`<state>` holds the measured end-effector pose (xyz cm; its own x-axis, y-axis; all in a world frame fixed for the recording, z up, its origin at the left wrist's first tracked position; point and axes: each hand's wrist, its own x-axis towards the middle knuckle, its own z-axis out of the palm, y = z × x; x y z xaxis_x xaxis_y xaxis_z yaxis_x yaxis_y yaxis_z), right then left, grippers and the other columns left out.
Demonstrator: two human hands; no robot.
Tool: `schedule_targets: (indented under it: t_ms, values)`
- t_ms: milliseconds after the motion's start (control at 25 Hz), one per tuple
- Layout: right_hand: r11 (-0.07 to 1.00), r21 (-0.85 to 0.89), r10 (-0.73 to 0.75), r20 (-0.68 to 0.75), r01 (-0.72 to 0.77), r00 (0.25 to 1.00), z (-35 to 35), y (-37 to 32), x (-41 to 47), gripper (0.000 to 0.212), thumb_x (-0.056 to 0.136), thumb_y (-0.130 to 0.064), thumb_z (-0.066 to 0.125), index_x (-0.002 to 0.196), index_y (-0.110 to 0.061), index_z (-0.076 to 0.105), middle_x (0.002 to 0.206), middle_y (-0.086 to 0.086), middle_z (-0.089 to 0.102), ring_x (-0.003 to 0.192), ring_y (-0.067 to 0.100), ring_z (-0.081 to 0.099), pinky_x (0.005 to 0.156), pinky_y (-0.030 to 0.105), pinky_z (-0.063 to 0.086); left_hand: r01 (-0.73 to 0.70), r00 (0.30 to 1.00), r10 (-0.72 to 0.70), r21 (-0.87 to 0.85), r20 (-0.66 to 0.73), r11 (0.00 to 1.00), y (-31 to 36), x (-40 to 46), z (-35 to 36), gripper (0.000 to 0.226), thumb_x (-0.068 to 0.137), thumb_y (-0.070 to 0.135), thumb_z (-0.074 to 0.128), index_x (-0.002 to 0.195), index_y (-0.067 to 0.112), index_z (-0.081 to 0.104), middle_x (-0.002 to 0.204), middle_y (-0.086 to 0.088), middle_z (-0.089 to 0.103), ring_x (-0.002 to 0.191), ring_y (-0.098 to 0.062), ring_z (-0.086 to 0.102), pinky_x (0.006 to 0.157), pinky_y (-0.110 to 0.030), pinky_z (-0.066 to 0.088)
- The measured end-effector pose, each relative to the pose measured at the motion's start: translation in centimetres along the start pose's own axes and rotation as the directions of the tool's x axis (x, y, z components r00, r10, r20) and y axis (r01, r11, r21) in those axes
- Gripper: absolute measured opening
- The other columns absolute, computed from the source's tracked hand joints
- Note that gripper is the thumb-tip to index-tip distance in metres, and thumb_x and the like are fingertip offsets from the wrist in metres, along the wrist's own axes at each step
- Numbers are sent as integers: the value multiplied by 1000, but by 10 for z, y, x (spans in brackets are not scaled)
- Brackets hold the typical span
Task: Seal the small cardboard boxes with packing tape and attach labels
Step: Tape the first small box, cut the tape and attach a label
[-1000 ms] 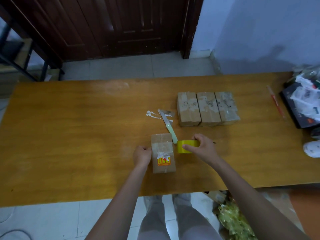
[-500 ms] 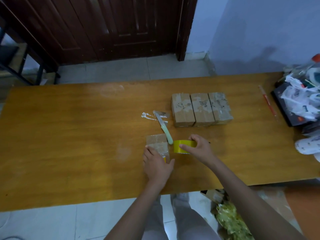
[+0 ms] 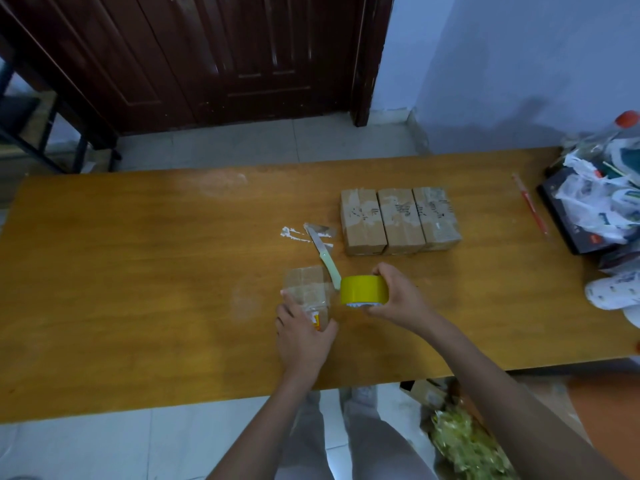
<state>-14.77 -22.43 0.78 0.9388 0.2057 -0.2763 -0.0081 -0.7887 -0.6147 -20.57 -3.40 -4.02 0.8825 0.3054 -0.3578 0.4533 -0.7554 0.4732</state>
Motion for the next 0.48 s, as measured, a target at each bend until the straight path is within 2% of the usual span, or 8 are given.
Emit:
schedule_targets:
  t_ms: [120, 280, 400, 480]
  values:
    - [999, -11, -50, -47, 50, 998, -1, -7, 5, 46, 70, -13, 80, 99, -23, 45, 95, -2, 51, 82, 14, 50, 58, 23, 37, -30, 999, 28, -77, -23, 997, -2, 3, -12, 114, 77, 59, 65, 154, 9, -1, 146, -11, 30, 129, -29, 37, 96, -38, 46]
    - [997, 4, -78, -57, 78, 995, -10, -21, 11, 49, 72, -10, 79, 102, -25, 44, 99, -4, 50, 83, 11, 48, 59, 20, 35, -17, 1000, 15, -148, -15, 989, -3, 10, -27, 113, 78, 54, 67, 155, 10, -2, 148, -12, 28, 133, -30, 34, 98, -38, 41]
    - [996, 13, -84, -44, 84, 996, -14, -30, 14, 48, 74, -8, 77, 107, -21, 46, 105, -1, 49, 88, 15, 49, 62, 24, 39, -5, 1000, 4, -192, -5, 981, -3, 9, -34, 111, 79, 52, 68, 155, 11, -2, 151, -12, 25, 136, -31, 30, 101, -38, 38]
    - [993, -61, -98, -26, 96, 995, -18, -33, 14, 46, 76, -5, 73, 111, -18, 47, 106, 0, 49, 91, 17, 50, 66, 27, 40, -5, 1000, -2, -218, -29, 976, -5, 11, -41, 110, 79, 50, 69, 155, 12, -1, 152, -13, 25, 138, -31, 28, 104, -39, 36]
